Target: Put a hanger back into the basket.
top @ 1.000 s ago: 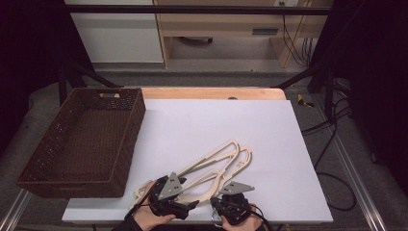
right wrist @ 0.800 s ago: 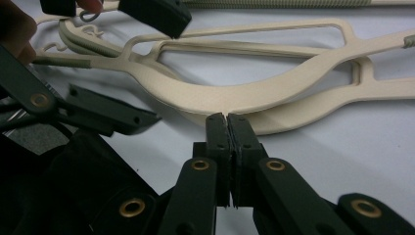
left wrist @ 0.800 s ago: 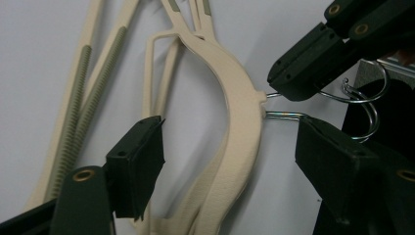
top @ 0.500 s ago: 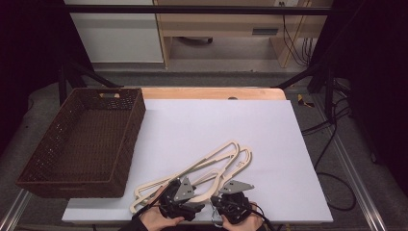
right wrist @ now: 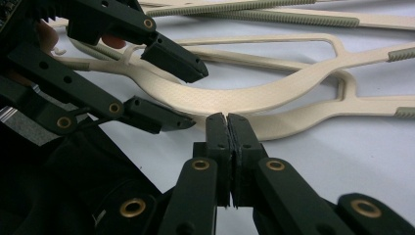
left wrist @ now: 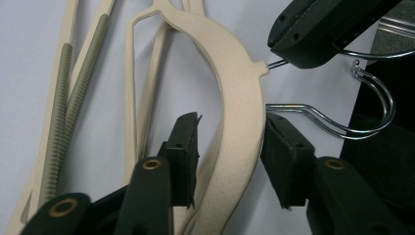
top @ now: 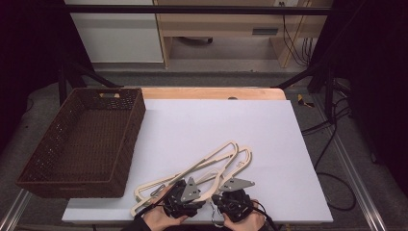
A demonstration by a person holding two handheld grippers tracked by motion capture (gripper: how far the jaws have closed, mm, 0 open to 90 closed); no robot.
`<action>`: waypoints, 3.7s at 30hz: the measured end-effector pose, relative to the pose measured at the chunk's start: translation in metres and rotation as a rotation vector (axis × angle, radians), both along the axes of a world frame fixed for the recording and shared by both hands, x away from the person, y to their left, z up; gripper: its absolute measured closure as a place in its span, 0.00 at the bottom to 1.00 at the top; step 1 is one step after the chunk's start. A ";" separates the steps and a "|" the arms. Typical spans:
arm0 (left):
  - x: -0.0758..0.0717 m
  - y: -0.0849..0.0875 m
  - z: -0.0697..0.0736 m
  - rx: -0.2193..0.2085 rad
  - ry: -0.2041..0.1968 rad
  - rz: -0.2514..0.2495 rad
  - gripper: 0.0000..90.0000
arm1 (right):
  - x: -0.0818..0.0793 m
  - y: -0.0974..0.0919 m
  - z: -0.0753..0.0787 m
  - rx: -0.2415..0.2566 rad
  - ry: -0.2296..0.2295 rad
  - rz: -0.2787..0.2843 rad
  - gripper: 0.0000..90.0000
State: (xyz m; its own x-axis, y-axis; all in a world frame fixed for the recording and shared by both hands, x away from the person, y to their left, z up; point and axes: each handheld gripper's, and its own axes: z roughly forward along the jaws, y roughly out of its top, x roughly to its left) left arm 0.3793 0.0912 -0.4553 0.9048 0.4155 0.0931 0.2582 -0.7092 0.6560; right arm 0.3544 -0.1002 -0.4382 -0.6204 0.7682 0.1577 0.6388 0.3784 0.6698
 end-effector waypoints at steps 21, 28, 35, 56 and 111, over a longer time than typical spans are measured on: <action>-0.005 -0.003 0.007 0.045 -0.041 -0.032 0.80 | -0.002 -0.009 0.015 0.036 -0.081 0.041 0.84; -0.004 0.005 0.018 0.001 -0.048 -0.014 0.81 | 0.001 -0.050 0.041 0.162 -0.277 -0.044 0.62; -0.001 0.018 0.033 -0.063 -0.061 0.028 0.83 | 0.015 -0.092 0.035 0.200 -0.368 -0.111 0.51; 0.016 0.058 0.060 -0.146 -0.112 0.205 0.90 | 0.024 -0.074 0.012 0.249 -0.334 -0.010 0.31; 0.036 0.211 0.211 -0.420 -0.262 0.362 0.95 | 0.026 -0.118 0.032 0.250 -0.404 -0.126 0.07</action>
